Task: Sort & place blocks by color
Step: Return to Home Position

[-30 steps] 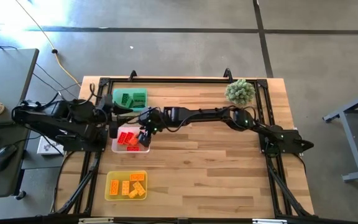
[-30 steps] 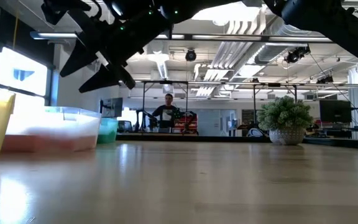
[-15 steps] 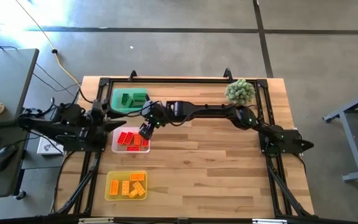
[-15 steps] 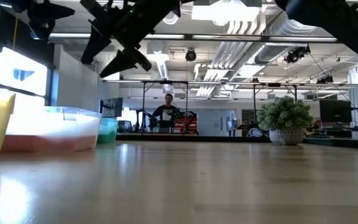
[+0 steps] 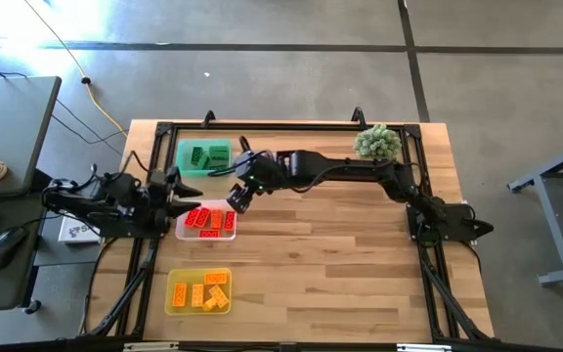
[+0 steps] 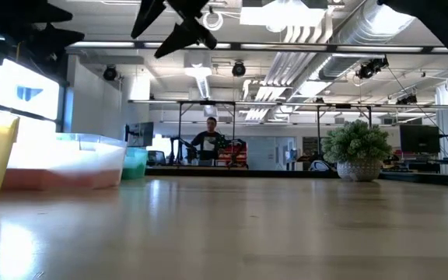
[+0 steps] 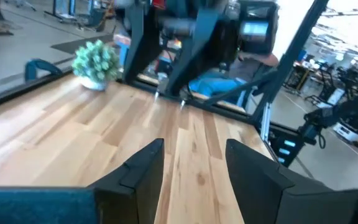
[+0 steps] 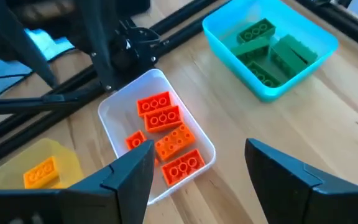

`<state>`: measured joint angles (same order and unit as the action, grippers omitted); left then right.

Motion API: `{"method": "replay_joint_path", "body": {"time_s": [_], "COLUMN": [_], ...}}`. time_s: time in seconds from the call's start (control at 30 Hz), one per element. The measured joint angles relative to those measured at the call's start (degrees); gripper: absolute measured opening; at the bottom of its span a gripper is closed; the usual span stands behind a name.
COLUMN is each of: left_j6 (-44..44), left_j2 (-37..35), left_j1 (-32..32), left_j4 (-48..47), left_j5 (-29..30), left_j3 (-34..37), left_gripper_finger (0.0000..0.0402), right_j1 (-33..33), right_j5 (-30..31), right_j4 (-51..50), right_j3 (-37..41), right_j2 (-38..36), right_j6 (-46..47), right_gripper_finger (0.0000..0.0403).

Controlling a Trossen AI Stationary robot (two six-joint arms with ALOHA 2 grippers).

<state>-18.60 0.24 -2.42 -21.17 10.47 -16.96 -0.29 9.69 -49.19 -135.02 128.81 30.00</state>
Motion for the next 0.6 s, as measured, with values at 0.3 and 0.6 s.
{"method": "replay_joint_path", "body": {"time_s": [0.3, 0.6], "left_j6": [0.8, 0.7], "left_j2": [0.0, 0.1], "left_j1": [0.0, 0.0], "left_j4": [8.5, 11.4], "left_j5": [-3.9, -5.6], "left_j3": [8.7, 12.6], "left_gripper_finger": [0.0161, 0.0161], "right_j1": [2.9, 5.9], "right_j5": [3.7, 8.5], "right_j4": [-5.8, -16.5], "right_j3": [0.0, 0.0], "right_j2": [-3.6, -6.7], "right_j6": [-0.5, -3.0], "right_gripper_finger": [0.0236, 0.0236]}}
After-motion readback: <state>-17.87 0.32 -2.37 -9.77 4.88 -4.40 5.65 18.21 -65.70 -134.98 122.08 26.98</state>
